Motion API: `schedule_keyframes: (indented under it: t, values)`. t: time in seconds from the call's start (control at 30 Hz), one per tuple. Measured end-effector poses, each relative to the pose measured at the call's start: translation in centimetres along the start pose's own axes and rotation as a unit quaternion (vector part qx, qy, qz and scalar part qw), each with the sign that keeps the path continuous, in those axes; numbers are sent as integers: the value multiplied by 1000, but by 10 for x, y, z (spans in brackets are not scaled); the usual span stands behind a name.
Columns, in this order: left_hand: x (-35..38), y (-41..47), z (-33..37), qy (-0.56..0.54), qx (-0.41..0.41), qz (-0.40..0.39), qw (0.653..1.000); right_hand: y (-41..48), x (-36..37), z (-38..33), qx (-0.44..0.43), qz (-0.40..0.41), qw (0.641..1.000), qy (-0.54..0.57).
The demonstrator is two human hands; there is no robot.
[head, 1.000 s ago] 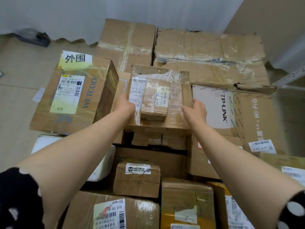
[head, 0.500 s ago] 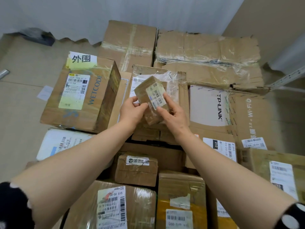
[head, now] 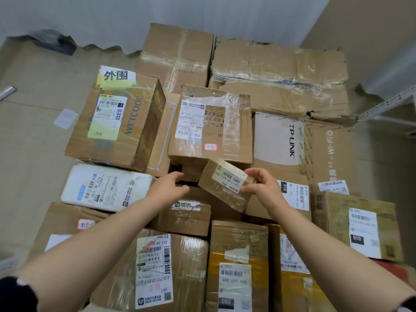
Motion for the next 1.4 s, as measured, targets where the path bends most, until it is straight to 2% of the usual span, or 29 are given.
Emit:
schedule_keyframes:
  t: [0.1, 0.2, 0.3, 0.47, 0.63, 0.97, 1.23, 1.33, 1.4]
  values:
    - [22, 3, -11, 154, 22, -72, 985, 4, 2, 3, -16, -35, 996, -83]
    - [39, 7, -19, 221, 19, -112, 969, 9, 13, 5, -28, -84, 973, -212]
    - [48, 11, -24, 278, -2, -106, 955, 23, 25, 11, -28, -118, 943, -311]
    - [58, 7, -16, 376, -29, -56, 924, 40, 42, 25, -20, -152, 909, -388]
    - [68, 8, -6, 383, -68, -19, 921, 49, 47, 38, -5, -166, 901, -401]
    - [54, 10, -11, 441, -45, -18, 896, 59, 53, 40, 25, -201, 876, -439]
    - [58, 10, -8, 476, -13, -34, 879, 61, 61, 36, 23, -232, 803, -548]
    - [60, 11, -9, 449, -25, -50, 892, 61, 64, 41, 16, -225, 787, -575]
    - [61, 12, -8, 419, -28, -60, 906, 62, 69, 45, 6, -226, 798, -559]
Point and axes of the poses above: each hand's wrist, its own y-axis towards the middle knuckle, its own x-axis out of the palm, z = x × y, the point moved 7 cm from there along y, towards the middle knuckle, and after that the axes turned 7 degrees about -x, right-handed, at the moved point
